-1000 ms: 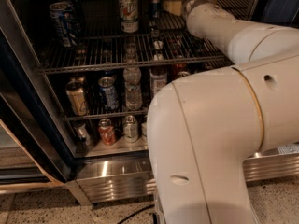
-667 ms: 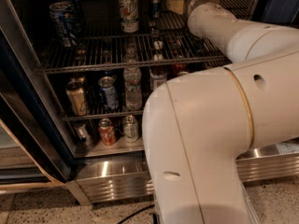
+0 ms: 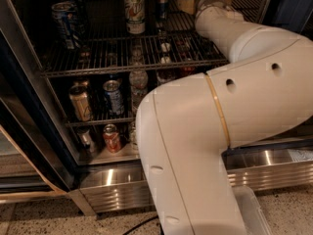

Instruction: Pick green can from top shelf of fridge

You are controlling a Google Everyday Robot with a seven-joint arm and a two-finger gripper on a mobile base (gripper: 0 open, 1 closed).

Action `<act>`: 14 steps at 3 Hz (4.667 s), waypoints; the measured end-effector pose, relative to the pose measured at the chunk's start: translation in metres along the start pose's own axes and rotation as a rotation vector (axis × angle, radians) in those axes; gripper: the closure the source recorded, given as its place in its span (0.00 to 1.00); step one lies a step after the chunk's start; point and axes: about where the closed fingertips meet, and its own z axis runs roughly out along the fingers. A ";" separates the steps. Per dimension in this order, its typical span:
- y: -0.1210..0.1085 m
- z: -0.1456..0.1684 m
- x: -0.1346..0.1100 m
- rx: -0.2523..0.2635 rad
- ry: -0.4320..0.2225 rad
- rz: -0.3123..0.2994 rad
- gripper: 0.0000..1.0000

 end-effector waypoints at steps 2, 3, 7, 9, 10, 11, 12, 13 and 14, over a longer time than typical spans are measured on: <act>-0.004 0.014 0.000 0.023 -0.005 -0.010 0.00; -0.014 0.044 0.003 0.061 -0.017 -0.026 0.00; -0.012 0.050 0.003 0.065 -0.023 -0.030 0.72; -0.011 0.050 0.003 0.064 -0.023 -0.030 1.00; -0.006 0.051 -0.002 0.063 -0.032 -0.030 1.00; -0.009 0.050 -0.011 0.065 -0.032 0.000 1.00; -0.012 0.047 -0.023 0.059 -0.043 0.025 1.00; -0.018 0.043 -0.038 0.047 -0.059 0.049 1.00; -0.019 0.036 -0.054 0.015 -0.064 0.070 1.00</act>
Offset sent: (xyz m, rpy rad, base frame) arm 0.0244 -0.0095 0.0015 -0.0164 -0.0120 -0.0373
